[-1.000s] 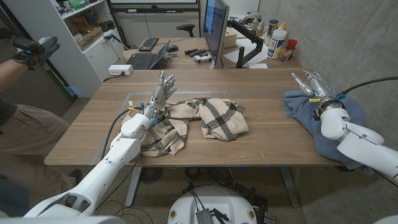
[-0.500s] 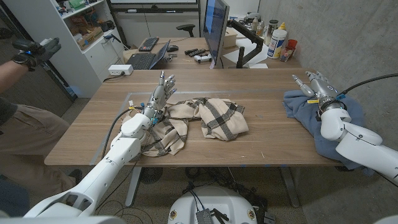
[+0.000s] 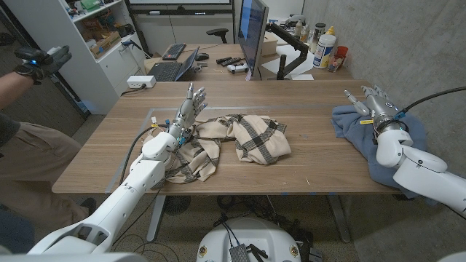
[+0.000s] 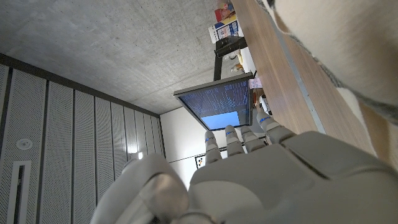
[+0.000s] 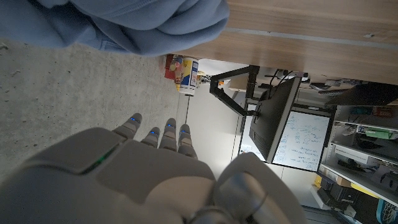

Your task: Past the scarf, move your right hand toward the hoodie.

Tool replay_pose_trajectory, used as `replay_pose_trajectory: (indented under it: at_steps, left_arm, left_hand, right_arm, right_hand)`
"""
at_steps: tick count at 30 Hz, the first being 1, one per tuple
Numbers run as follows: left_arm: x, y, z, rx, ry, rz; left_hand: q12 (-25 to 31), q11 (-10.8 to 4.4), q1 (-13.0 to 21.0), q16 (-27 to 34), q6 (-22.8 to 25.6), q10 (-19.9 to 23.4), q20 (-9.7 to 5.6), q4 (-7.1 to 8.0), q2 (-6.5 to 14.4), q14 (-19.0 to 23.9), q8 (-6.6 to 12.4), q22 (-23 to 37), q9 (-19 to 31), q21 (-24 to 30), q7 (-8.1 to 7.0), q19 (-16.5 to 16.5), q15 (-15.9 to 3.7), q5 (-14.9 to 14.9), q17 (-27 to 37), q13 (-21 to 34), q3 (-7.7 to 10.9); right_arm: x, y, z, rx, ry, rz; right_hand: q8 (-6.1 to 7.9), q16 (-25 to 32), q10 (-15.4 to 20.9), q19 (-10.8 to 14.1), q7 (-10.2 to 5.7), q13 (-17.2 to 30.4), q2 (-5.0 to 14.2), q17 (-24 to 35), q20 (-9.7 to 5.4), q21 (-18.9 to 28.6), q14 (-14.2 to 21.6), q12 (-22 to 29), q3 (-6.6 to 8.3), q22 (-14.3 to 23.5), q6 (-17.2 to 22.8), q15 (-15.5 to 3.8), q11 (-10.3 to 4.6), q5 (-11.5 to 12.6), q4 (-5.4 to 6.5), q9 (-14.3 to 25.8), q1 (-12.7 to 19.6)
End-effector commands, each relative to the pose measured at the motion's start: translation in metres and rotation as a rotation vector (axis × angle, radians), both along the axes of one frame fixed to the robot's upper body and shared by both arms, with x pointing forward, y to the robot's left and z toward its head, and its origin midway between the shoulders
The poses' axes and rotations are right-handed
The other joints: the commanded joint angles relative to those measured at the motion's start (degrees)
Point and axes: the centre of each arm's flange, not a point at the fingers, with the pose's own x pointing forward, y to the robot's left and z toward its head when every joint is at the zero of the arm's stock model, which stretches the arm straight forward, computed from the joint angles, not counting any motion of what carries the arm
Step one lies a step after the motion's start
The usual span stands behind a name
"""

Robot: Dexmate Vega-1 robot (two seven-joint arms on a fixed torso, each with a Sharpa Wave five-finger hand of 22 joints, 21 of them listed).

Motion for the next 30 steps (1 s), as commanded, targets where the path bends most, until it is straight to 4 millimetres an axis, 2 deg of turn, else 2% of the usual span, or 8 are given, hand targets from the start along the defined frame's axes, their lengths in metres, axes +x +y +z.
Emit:
replay_pose_trajectory:
  at_steps: [1,11,30]
  left_arm:
    - [0.002,-0.001,0.001,0.007,0.002,-0.004]
    - [0.003,0.0,-0.001,0.007,0.007,-0.002]
    - [0.003,-0.004,0.0,0.027,0.009,-0.012]
  left_hand:
    - [-0.1,-0.15,0.5,0.2,0.3,0.3,0.09,-0.02,0.0,-0.5,-0.23,0.2,0.2,0.1,-0.27,0.2,0.09,0.2,0.1,0.3,-0.34]
    - [-0.1,-0.04,0.5,0.2,0.3,0.4,0.07,-0.01,0.0,-0.6,-0.25,0.2,0.2,0.1,-0.18,0.2,0.12,0.2,0.1,0.3,-0.35]
    - [-0.2,-0.09,0.5,0.2,0.3,0.2,0.1,0.02,0.0,-0.6,-0.31,0.2,0.2,0.1,-0.29,0.2,0.23,0.1,0.1,0.3,-0.37]
  right_arm:
    - [-0.001,0.0,0.002,-0.059,0.027,0.016]
    - [-0.007,-0.004,0.002,-0.109,0.036,0.01]
    - [-0.015,-0.017,-0.009,-0.155,0.075,-0.041]
  right_hand:
    - [0.1,0.4,0.0,-0.4,-0.21,0.3,-0.07,0.2,0.18,0.4,-2.5,0.5,-0.05,0.3,0.4,-0.44,-0.04,-0.2,-0.22,0.3,0.3]
    - [0.09,0.5,-0.4,-0.3,-0.36,0.3,-0.34,0.2,0.21,0.5,-2.3,0.4,-0.21,0.3,0.4,-0.61,-0.26,-0.2,-0.24,0.3,0.2]
    - [0.2,0.6,-0.1,0.0,-0.52,0.3,-0.77,0.2,0.2,0.6,-1.9,0.5,-0.57,0.3,0.8,-0.94,-0.6,-0.2,-0.14,0.3,-0.2]
